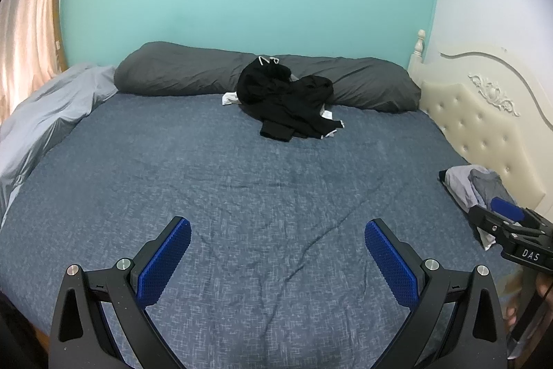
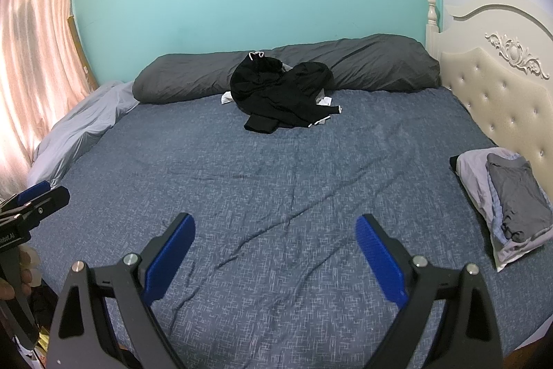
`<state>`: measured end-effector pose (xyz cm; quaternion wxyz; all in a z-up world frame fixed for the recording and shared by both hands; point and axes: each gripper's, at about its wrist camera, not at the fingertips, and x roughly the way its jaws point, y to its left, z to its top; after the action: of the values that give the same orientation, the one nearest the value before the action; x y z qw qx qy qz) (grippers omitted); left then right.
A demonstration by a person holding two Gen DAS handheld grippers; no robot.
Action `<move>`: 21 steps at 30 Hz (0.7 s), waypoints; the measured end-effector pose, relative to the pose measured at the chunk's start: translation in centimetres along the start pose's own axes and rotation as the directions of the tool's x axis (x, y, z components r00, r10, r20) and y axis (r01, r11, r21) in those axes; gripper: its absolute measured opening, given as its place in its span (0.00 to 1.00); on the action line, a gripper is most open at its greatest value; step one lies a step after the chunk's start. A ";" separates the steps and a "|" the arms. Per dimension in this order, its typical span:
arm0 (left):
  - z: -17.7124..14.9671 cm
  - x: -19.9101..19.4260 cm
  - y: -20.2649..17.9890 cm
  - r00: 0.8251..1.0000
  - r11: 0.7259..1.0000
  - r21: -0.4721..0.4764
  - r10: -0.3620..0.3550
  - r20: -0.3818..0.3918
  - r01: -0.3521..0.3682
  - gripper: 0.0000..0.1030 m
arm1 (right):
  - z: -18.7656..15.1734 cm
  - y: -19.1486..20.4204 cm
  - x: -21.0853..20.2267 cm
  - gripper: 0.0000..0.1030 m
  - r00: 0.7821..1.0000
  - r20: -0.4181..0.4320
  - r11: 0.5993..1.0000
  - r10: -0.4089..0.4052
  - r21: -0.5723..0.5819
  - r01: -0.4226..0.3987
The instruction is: Fold clothes
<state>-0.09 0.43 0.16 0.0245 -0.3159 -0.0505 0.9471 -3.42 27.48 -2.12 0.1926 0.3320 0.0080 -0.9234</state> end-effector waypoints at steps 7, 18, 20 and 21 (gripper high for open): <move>0.0 0.2 0.0 1.000 1.000 -0.010 -0.008 -0.002 0.008 1.00 | 0.1 -0.1 0.1 0.92 1.000 -0.003 1.000 0.002 0.000 -0.002; -0.2 0.2 0.0 1.000 1.000 -0.004 -0.018 0.005 0.018 1.00 | -0.1 -0.1 0.1 0.92 1.000 -0.006 1.000 0.002 0.005 -0.002; -0.3 0.2 -0.1 1.000 1.000 -0.002 -0.020 0.006 0.020 1.00 | -0.1 -0.1 0.1 0.92 1.000 -0.006 1.000 0.001 0.005 -0.001; -0.2 0.2 0.0 1.000 1.000 -0.003 -0.021 0.006 0.021 1.00 | -0.1 -0.2 0.1 0.92 1.000 -0.006 1.000 0.001 0.006 -0.001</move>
<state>-0.13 0.51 -0.15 0.0339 -0.3126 -0.0553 0.9477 -3.47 27.61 -2.32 0.1920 0.3355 0.0059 -0.9223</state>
